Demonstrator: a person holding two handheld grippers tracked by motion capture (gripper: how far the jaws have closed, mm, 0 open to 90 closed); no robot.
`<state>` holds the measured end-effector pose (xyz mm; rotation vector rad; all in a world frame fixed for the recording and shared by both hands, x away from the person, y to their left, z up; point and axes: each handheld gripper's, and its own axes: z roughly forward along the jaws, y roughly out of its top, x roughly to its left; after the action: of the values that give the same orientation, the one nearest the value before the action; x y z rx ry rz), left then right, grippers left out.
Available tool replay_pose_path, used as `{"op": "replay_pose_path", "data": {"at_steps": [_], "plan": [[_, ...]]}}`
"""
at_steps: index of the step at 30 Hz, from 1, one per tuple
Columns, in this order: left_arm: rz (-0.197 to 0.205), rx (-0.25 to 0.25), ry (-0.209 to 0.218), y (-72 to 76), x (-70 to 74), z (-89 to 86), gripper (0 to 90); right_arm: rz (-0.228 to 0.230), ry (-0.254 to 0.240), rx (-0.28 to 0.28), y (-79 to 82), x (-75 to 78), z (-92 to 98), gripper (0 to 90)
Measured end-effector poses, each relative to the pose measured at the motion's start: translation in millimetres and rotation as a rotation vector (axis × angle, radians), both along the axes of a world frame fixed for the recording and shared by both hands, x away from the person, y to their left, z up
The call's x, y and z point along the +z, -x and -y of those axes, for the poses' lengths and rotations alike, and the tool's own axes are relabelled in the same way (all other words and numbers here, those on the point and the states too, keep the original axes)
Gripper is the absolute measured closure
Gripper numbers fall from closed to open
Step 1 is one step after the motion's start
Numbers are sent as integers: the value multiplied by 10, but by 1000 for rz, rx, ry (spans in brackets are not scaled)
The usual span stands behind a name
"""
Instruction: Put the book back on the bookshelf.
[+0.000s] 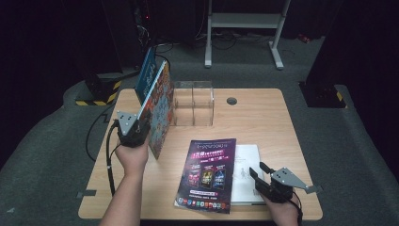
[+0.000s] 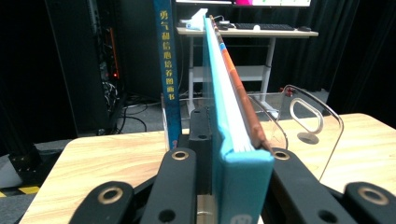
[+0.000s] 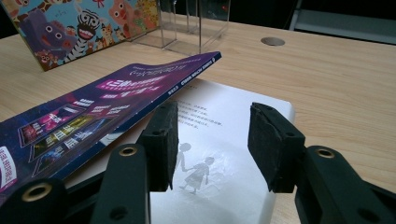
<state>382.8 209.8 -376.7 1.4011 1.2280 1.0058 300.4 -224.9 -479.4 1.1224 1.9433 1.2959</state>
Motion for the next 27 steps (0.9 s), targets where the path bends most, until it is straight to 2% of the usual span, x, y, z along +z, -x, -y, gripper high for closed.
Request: {"op": "replay_pose_path", "data": {"at_steps": [7, 20, 27], "plan": [[15, 8, -18, -39, 21, 81, 811, 3, -4, -2, 3, 3, 11, 531], [31, 31, 0, -161, 114, 86, 814, 8, -3, -3, 3, 8, 18, 532], [48, 35, -8, -262, 201, 134, 814, 8, -4, -9, 7, 13, 32, 535]]}}
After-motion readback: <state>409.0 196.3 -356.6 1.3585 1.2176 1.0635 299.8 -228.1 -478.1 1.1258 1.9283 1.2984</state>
